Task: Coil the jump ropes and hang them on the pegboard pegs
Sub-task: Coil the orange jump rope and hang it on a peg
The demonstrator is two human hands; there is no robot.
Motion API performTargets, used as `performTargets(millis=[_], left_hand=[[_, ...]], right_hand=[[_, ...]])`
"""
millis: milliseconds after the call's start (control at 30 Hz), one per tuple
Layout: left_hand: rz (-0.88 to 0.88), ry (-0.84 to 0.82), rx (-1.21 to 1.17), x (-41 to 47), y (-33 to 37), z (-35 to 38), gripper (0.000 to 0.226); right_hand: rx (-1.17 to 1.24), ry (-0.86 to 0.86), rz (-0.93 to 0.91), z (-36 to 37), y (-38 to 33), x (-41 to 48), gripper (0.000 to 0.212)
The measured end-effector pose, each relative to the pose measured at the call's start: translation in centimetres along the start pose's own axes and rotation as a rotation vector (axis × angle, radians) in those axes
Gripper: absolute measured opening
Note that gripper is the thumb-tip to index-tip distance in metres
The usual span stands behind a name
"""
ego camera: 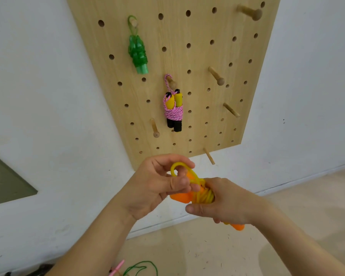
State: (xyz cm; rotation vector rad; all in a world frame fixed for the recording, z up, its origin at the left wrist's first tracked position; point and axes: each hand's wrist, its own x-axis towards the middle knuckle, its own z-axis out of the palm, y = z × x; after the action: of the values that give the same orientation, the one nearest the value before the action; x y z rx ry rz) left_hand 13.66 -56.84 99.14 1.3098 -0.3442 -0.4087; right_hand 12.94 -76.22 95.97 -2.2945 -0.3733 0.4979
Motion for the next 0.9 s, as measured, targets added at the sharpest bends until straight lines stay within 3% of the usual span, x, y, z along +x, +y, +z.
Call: performTargets(millis=[100,167,267,333,400,467,600,733,900], left_hand=[[0.087,0.099,-0.147,1.0,-0.4,1.4,0.033],[0.130,0.205,-0.181,1.5,-0.6,2.7,0.032],[0.223,0.376,0.132,1.8,-0.4,3.8,0.035],[0.299,0.483,0.486,1.7,0.0,3.2,0.039],[0.306,0.458,0.714,1.5,0.3,2.2,0.025],[0.246,0.323,0.780,1.2,0.2,1.5,0.008],[0.175,0.209,0.834,0.5,-0.5,0.6,0.022],[0.079,0.149,0.885,0.0,-0.4,0.1,0.029],[0.181,0.212,1.318,-0.8,0.6,0.3,0.031]], right_hand=[[-0.039,0.253,0.013,1.2,-0.5,-0.4,0.067],[-0.020,0.411,0.025,2.3,-0.9,-0.5,0.065],[0.065,0.512,0.079,3.1,-1.2,-0.8,0.051],[0.073,0.502,0.106,2.6,-0.7,-1.1,0.044],[0.034,0.485,0.121,1.8,-0.2,-1.4,0.041],[0.053,0.467,0.131,0.7,0.1,-1.5,0.043],[0.230,0.341,0.159,-0.5,0.0,-1.2,0.030],[0.344,0.237,0.191,-0.8,-0.1,-1.0,0.030],[0.317,0.199,0.194,-0.9,-0.4,-1.0,0.033]])
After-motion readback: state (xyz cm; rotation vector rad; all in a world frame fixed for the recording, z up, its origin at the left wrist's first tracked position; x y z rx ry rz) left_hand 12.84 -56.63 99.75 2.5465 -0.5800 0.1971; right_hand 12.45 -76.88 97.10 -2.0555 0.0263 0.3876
